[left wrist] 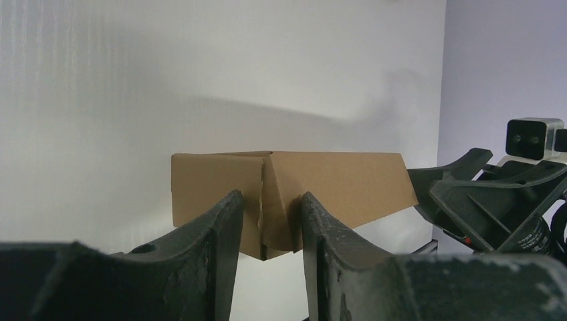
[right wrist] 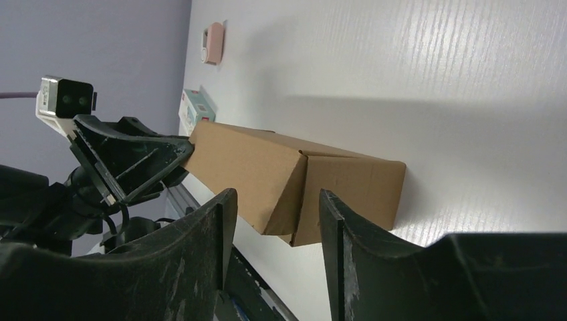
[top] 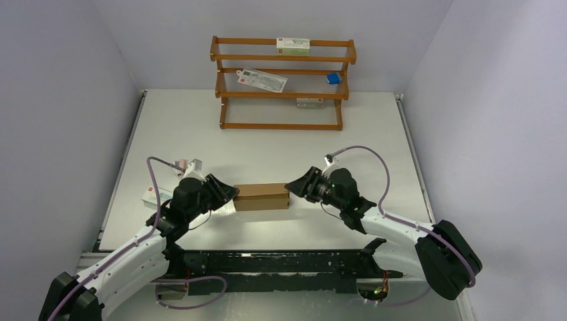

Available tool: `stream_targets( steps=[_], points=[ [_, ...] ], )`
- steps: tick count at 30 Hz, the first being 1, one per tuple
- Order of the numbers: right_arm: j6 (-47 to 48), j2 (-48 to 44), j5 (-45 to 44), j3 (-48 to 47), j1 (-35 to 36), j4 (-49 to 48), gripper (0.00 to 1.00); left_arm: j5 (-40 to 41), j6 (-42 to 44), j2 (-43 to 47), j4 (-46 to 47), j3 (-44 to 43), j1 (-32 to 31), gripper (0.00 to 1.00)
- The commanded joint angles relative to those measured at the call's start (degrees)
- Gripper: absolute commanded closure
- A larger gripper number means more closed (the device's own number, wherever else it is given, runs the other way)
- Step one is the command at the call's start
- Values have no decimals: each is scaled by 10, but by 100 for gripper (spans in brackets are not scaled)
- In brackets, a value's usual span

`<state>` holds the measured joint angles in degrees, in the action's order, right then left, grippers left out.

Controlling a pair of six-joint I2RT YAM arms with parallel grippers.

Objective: Fold the paper box

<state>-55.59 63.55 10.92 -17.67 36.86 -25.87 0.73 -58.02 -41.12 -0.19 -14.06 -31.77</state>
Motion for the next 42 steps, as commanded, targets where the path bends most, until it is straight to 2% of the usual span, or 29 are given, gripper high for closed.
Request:
stream_targets(
  steps=[1,6,13,20,23,28,34,39,42],
  points=[
    [19,10,22,-15,-9,-6,49,-2,30,-14,-59,25,-3,60],
    [23,38,41,16,-14,-41,58,-2,31,-14,-52,28,-3,60],
    [35,87,63,61,-20,-107,79,-20,35,-12,-24,34,-2,56],
    [47,105,71,57,-22,-114,81,-74,65,-6,-17,23,28,49],
    [57,103,66,53,-23,-102,82,-110,84,-2,-26,18,58,50],
    [67,104,58,52,-29,-92,85,-176,84,2,-4,47,101,55],
    [80,110,52,50,-37,-82,87,-280,36,-29,137,106,129,67],
    [89,117,46,52,-42,-79,88,-279,74,-76,127,100,130,74],
    [94,120,45,52,-48,-78,90,-275,49,-106,177,115,130,81]
  ],
)
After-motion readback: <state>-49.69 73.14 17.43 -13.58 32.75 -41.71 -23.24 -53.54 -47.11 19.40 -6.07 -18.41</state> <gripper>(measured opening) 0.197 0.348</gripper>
